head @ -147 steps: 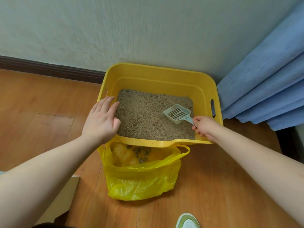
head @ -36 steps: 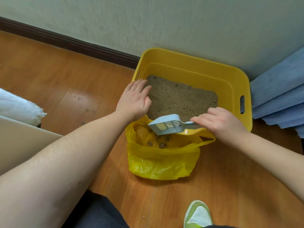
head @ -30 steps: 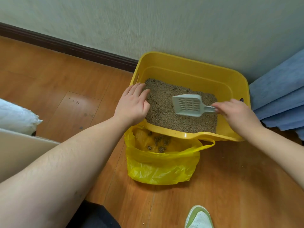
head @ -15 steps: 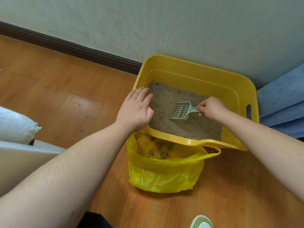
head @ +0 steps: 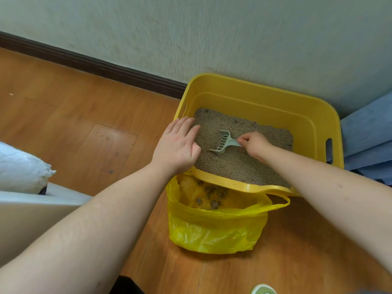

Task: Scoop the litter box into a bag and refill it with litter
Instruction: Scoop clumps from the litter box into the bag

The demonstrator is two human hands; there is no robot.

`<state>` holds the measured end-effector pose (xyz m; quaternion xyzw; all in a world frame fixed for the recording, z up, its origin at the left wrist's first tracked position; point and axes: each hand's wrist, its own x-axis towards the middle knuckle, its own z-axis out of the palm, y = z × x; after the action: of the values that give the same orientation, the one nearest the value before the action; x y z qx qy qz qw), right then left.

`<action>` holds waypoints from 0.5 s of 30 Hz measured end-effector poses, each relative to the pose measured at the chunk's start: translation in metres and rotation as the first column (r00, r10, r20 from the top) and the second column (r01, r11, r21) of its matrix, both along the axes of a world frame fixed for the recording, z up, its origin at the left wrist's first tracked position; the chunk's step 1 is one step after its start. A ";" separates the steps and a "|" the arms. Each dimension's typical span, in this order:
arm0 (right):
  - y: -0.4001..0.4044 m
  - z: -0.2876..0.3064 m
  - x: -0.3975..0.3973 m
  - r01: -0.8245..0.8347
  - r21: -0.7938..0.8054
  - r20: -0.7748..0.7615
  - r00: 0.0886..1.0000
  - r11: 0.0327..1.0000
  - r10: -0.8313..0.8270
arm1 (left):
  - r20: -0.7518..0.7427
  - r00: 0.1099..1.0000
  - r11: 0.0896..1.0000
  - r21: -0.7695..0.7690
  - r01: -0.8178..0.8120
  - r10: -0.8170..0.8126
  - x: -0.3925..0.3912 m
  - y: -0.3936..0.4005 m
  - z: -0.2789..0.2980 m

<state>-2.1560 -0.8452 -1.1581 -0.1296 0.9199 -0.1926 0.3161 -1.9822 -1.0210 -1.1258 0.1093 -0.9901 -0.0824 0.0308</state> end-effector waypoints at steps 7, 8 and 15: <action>0.021 0.030 -0.002 -0.058 -0.060 -0.067 0.996 0.996 0.054 | -0.004 1.000 1.000 -0.007 0.002 -0.002 0.000 0.001 -0.001; 0.026 0.037 0.000 -0.092 -0.071 -0.105 0.991 0.993 0.084 | -0.005 1.000 1.000 -0.009 0.002 -0.002 0.000 0.000 -0.001; 0.052 0.080 0.055 -0.388 -0.133 -0.351 0.879 0.912 0.323 | 0.001 1.000 0.999 -0.036 0.028 -0.028 0.001 0.000 -0.001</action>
<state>-2.1011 -0.7937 -1.0785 -0.3577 0.8951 -0.1986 0.1772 -1.9811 -1.0209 -1.1265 0.0948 -0.9929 -0.0647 0.0314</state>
